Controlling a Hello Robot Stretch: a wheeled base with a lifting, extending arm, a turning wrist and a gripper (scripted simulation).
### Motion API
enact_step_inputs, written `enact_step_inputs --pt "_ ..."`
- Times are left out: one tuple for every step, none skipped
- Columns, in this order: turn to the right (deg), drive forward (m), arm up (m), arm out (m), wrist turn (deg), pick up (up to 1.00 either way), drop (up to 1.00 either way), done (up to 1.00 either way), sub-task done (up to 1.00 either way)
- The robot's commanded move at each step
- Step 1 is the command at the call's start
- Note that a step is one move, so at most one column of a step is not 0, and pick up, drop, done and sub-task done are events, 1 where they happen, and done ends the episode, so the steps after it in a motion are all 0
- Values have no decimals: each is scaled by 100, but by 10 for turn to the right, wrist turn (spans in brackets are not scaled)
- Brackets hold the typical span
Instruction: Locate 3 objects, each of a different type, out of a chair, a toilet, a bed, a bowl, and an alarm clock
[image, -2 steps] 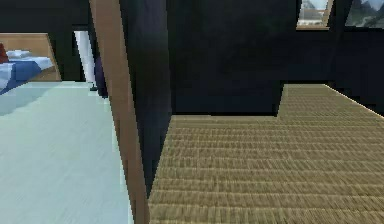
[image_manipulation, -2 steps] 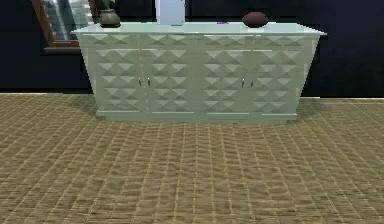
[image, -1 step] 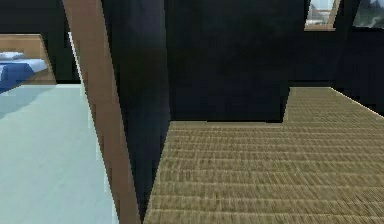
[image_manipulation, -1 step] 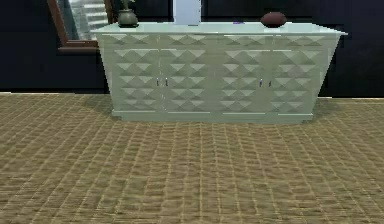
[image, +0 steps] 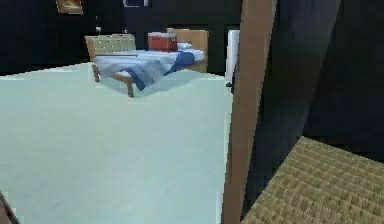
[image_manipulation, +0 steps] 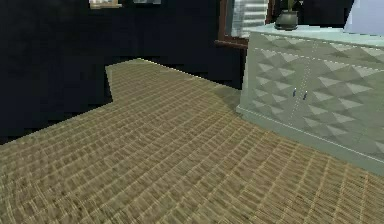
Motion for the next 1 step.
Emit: enact_step_inputs --pt "0 40 0 0 0 0 0 0 0"
